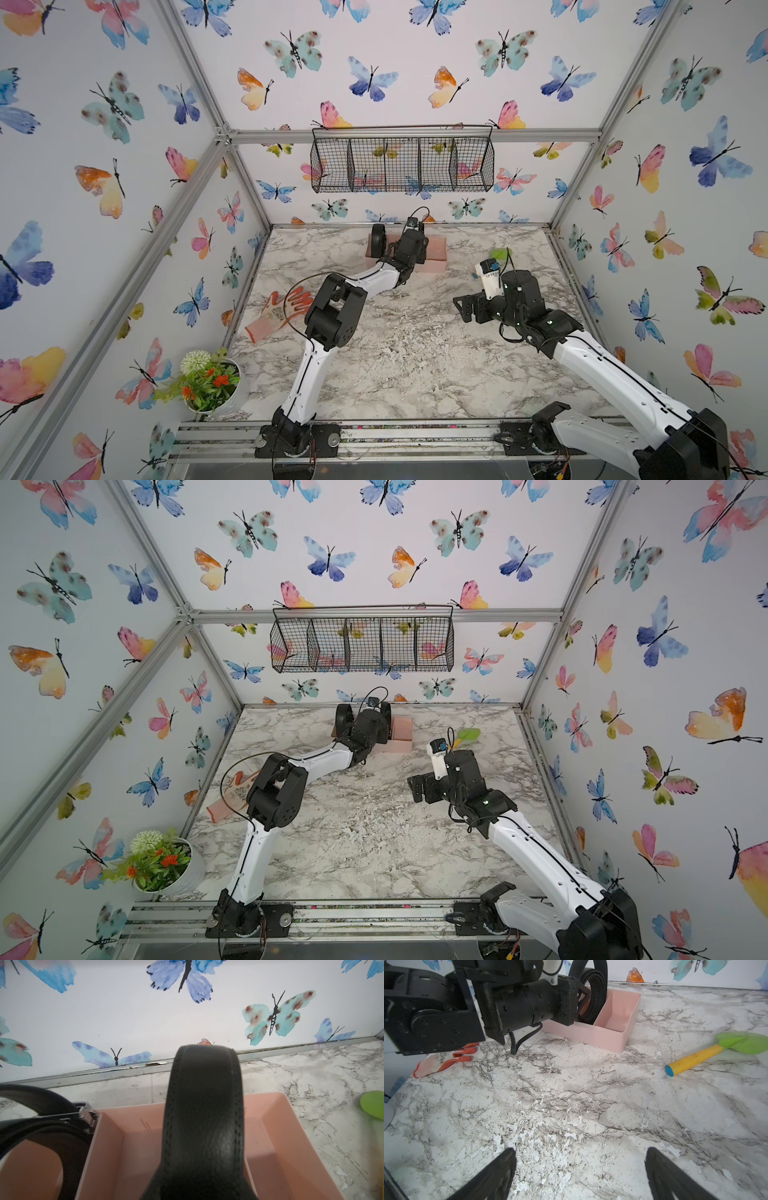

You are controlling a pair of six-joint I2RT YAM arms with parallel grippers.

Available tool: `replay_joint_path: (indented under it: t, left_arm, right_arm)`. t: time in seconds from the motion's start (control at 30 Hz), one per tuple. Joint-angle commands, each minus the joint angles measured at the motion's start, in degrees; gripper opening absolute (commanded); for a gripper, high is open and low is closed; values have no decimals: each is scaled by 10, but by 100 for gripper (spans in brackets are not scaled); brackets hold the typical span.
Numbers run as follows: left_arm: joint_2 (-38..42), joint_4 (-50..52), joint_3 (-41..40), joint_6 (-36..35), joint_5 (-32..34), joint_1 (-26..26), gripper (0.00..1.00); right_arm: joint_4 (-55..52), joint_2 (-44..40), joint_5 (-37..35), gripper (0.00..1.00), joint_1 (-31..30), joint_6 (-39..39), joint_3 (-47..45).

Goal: Place the belts into the storage roll
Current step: Place the belt in the container.

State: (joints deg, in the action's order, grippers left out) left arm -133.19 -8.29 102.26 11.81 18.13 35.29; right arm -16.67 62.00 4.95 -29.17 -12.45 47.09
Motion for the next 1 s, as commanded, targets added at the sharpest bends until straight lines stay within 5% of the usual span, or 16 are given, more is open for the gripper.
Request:
replay_joint_path:
  t: [0.0, 0.37, 0.7, 0.97]
  left_arm:
    - [-27, 94, 25, 8, -21, 1, 10]
    - [-46, 146, 23, 25, -54, 0, 10]
    - [34, 136, -10, 21, -42, -1, 36]
    - [79, 125, -3, 20, -50, -1, 73]
  right_arm:
    - [7, -6, 1, 99, 4, 0, -5]
    - [17, -4, 5, 99, 4, -3, -13]
    - [29, 0, 13, 99, 4, -15, -9]
    - [38, 5, 18, 99, 4, -21, -8]
